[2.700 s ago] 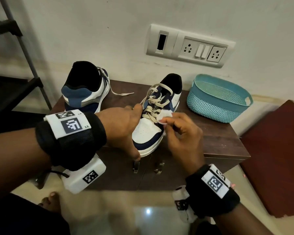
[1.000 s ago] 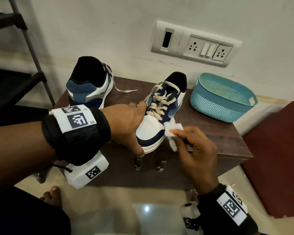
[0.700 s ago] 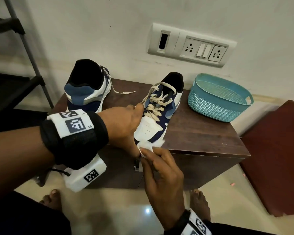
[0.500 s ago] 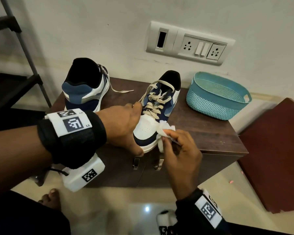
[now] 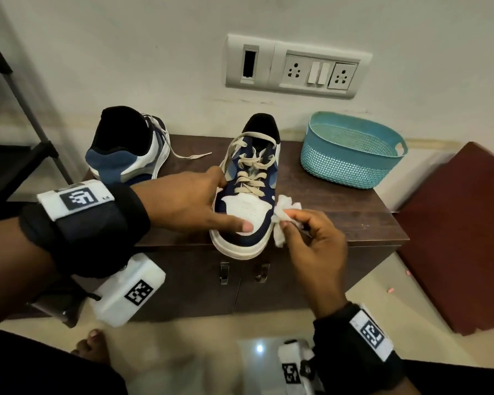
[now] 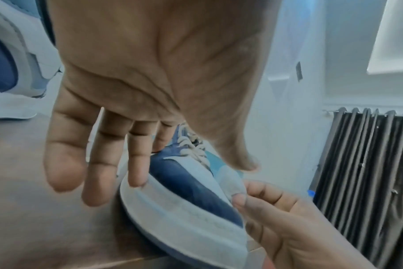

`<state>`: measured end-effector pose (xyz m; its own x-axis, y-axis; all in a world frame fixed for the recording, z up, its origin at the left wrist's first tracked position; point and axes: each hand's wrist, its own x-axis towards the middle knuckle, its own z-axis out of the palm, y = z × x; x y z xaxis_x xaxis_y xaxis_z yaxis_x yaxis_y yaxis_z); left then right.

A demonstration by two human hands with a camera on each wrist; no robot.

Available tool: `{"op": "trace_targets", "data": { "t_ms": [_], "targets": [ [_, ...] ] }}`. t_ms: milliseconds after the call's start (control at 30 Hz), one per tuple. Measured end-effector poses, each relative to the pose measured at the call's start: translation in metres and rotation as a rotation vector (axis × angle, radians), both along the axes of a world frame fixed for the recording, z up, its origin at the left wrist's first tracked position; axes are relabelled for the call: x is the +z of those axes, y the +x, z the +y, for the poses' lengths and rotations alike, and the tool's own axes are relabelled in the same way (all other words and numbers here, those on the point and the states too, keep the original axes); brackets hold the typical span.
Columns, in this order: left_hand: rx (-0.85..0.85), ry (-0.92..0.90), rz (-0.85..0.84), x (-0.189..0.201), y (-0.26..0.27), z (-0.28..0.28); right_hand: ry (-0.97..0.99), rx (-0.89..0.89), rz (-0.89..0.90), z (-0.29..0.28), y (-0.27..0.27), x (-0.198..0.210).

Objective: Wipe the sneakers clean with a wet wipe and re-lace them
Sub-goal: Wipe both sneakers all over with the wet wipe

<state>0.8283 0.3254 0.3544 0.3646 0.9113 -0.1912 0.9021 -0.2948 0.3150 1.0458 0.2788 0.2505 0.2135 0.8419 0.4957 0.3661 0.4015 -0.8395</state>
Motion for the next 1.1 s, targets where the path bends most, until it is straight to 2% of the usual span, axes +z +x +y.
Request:
{"op": "trace_targets", "data": {
  "t_ms": [167,300,433,500,667,800,833,967,1033,1100],
  "targets": [
    [0.068,0.144,-0.151,-0.006,0.004,0.01,-0.025,0.055,0.003,0.005,-0.01,-0.002],
    [0.043,0.172,-0.079,-0.011,0.011,0.015,0.038,0.006,0.007,-0.016,-0.021,-0.012],
    [0.044,0.157,-0.082,-0.012,0.01,0.02,0.175,0.122,-0.145,-0.049,-0.029,-0.027],
    [0.053,0.157,-0.087,-0.013,0.011,0.023,0.194,0.172,-0.207,-0.041,-0.02,-0.027],
    [0.061,0.146,-0.068,-0.012,0.012,0.028,0.118,0.04,-0.123,-0.005,-0.008,-0.011],
    [0.066,0.121,-0.066,-0.013,0.01,0.028,0.235,0.255,-0.396,-0.025,-0.022,0.0],
    [0.072,0.109,-0.073,-0.013,0.01,0.029,0.251,0.282,-0.414,-0.022,-0.018,-0.001],
    [0.087,0.083,-0.112,-0.015,0.009,0.028,0.163,0.152,-0.182,-0.003,0.001,-0.012],
    [0.085,0.084,-0.126,-0.016,0.009,0.028,0.173,0.153,-0.208,-0.014,-0.01,-0.013],
    [0.084,0.084,-0.135,-0.016,0.009,0.027,0.227,0.253,-0.329,-0.033,-0.026,-0.014]
  ]
}}
